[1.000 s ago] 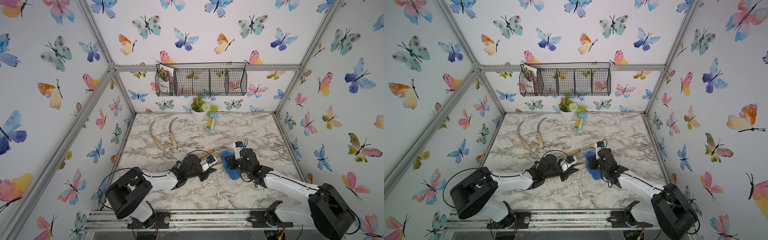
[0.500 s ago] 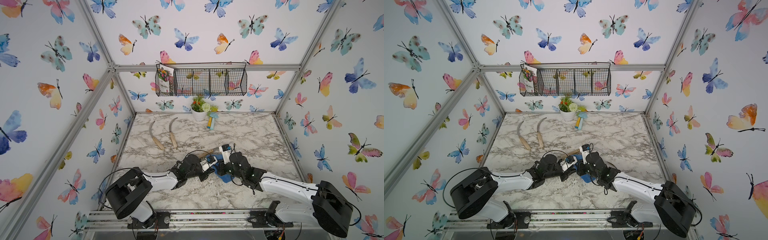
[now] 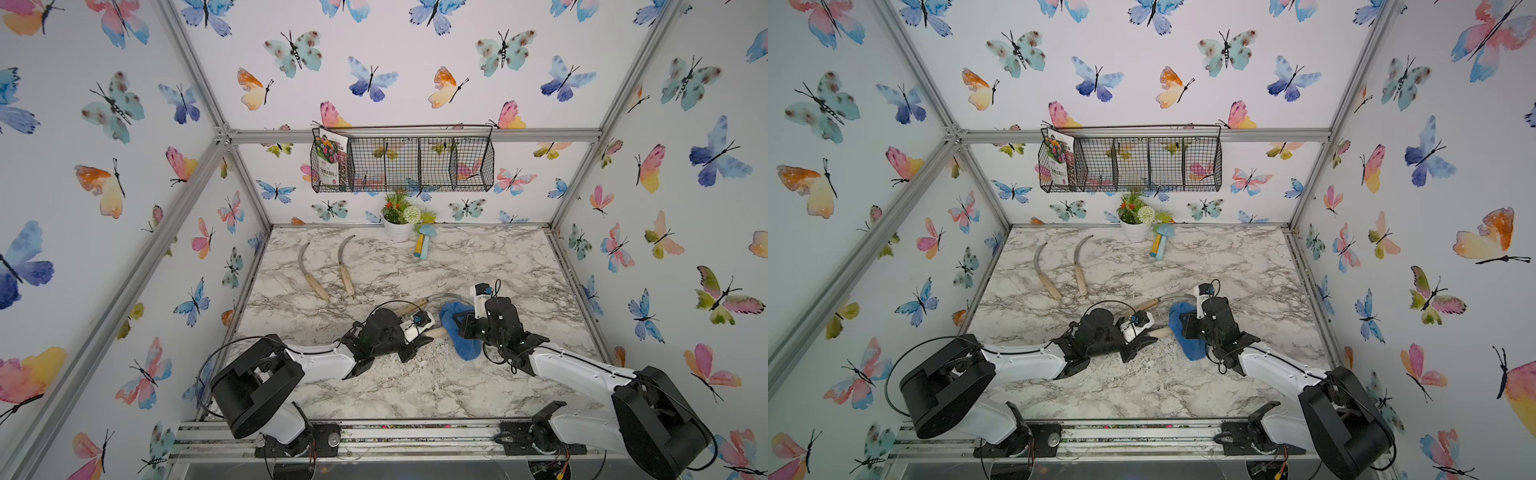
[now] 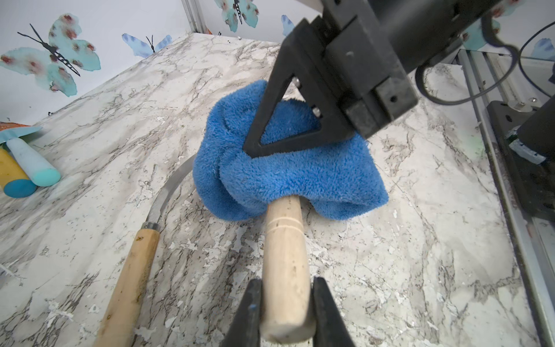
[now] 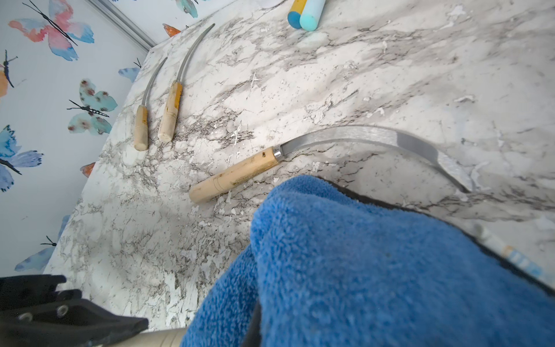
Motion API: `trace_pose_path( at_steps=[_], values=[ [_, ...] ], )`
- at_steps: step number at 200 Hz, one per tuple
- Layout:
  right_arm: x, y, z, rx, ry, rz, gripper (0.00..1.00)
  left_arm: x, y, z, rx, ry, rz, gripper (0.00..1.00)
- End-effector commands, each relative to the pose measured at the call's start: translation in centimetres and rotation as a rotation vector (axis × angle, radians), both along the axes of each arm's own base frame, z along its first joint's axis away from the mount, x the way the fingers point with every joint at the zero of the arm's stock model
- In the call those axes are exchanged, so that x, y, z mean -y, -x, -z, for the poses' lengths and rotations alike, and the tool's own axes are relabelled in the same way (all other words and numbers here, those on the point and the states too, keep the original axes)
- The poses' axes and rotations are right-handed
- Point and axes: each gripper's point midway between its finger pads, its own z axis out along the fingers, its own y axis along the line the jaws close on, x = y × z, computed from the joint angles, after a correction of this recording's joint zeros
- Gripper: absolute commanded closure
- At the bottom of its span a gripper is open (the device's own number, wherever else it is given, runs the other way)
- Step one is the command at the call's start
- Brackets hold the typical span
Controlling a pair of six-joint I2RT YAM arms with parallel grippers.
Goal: Wipe small sickles with rags
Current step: Wipe the small sickle.
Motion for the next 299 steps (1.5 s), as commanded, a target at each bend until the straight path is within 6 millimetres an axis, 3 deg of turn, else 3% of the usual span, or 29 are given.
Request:
trace_pose_path(
  at_steps=[1, 48, 83, 115, 156, 228, 260, 280, 299],
  values=[
    [-2.4, 1.2, -0.9, 0.004, 0.037, -0.066, 0.98, 0.8, 0.1, -3.1, 0.071, 0.083, 0.031, 1.0],
    [-9.0, 4.4, -3.4, 0.057, 0.014, -0.231, 0.98, 0.8, 0.1, -3.2, 0.071, 0.084, 0.031, 1.0],
    [-8.6, 4.4, -3.1, 0.063, 0.016, -0.205, 0.98, 0.6, 0.2, -3.3, 0.07, 0.089, 0.031, 1.0],
    [-5.7, 3.4, -1.1, 0.055, 0.068, -0.113, 0.98, 0.6, 0.3, -3.3, 0.07, 0.089, 0.03, 1.0],
    [0.9, 0.9, 0.5, 0.008, 0.055, 0.038, 0.98, 0.5, 0.3, -3.3, 0.069, 0.088, 0.031, 1.0],
    [7.6, -0.4, -3.4, 0.06, 0.107, 0.303, 0.98, -1.0, -0.1, -4.7, 0.157, 0.163, -0.049, 1.0],
    [11.0, -0.5, -5.0, 0.087, 0.142, 0.446, 0.98, -1.3, -2.3, -3.6, 0.156, 0.091, -0.155, 1.0],
    [13.5, -0.7, -5.0, 0.071, 0.193, 0.537, 0.98, -1.7, -2.0, -3.7, 0.199, 0.107, -0.153, 1.0],
    [16.2, -1.1, -3.6, 0.016, 0.26, 0.621, 0.98, -2.2, -1.3, -4.1, 0.24, 0.121, -0.14, 1.0]
  ],
)
